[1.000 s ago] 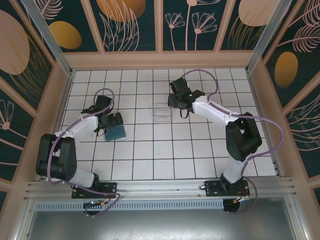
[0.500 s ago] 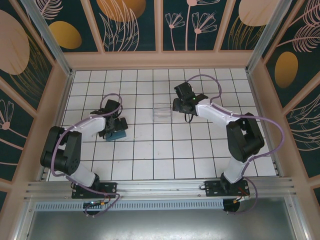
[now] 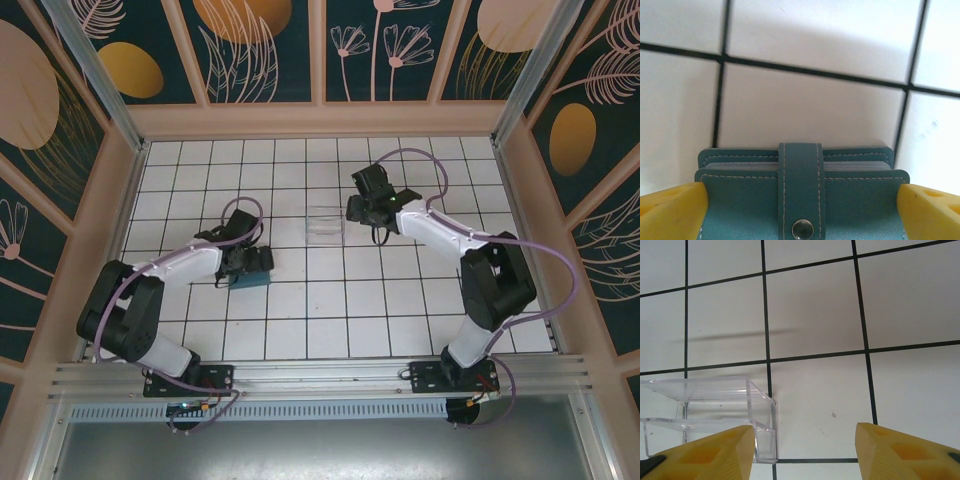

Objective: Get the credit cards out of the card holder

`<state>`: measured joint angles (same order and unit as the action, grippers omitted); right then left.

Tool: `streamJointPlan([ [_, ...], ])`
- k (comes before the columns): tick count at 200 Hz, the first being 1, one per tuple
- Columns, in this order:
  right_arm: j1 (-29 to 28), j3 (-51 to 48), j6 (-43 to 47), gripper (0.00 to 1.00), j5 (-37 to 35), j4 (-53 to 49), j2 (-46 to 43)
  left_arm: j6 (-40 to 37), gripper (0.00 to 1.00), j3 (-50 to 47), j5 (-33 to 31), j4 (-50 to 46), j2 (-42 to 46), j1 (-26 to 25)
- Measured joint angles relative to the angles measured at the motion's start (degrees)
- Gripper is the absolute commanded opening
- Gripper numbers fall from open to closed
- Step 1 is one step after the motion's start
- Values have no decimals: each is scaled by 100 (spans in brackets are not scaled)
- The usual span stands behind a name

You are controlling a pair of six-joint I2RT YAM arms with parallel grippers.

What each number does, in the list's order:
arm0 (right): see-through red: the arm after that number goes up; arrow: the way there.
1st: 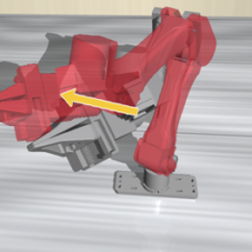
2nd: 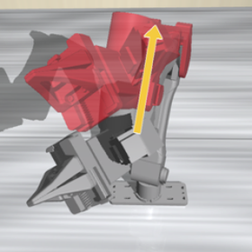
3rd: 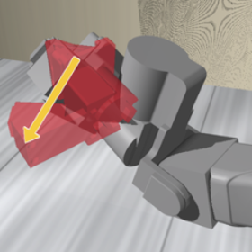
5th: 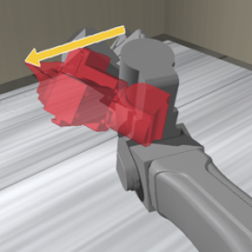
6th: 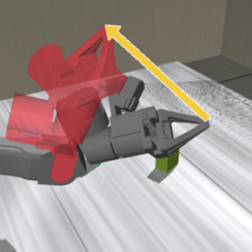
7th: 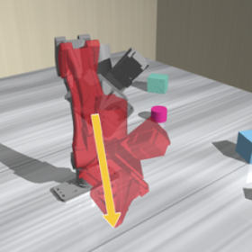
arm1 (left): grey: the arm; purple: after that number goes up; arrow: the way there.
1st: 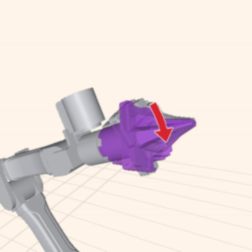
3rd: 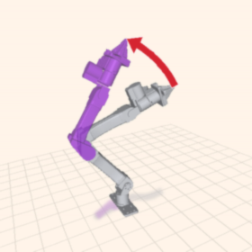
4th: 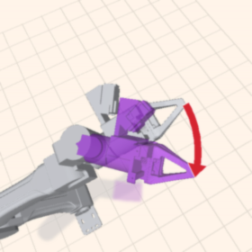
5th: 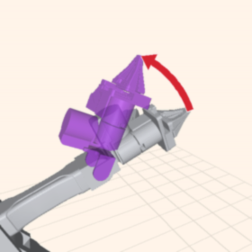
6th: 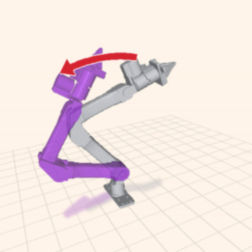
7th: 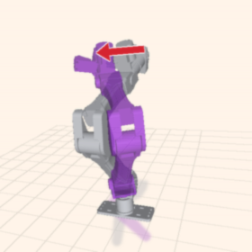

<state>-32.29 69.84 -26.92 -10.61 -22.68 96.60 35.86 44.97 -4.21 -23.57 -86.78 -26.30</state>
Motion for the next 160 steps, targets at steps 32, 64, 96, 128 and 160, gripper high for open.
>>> streamJointPlan([
  [32,-2,-251,0,56,46,2,-240,369,97,-162,308,-2,256,-540],
  [64,-26,-529,50,55,282,13,-424,761,97,-179,555,61,295,-1248],
  [96,-107,-855,105,55,476,22,-662,745,93,111,796,120,-37,-1786],
  [128,-107,-1108,105,56,472,7,-1067,295,92,968,911,-13,-841,-2181],
  [160,-22,-1316,103,55,468,-33,-1532,-321,92,1856,1043,-153,-1580,-2516],
])
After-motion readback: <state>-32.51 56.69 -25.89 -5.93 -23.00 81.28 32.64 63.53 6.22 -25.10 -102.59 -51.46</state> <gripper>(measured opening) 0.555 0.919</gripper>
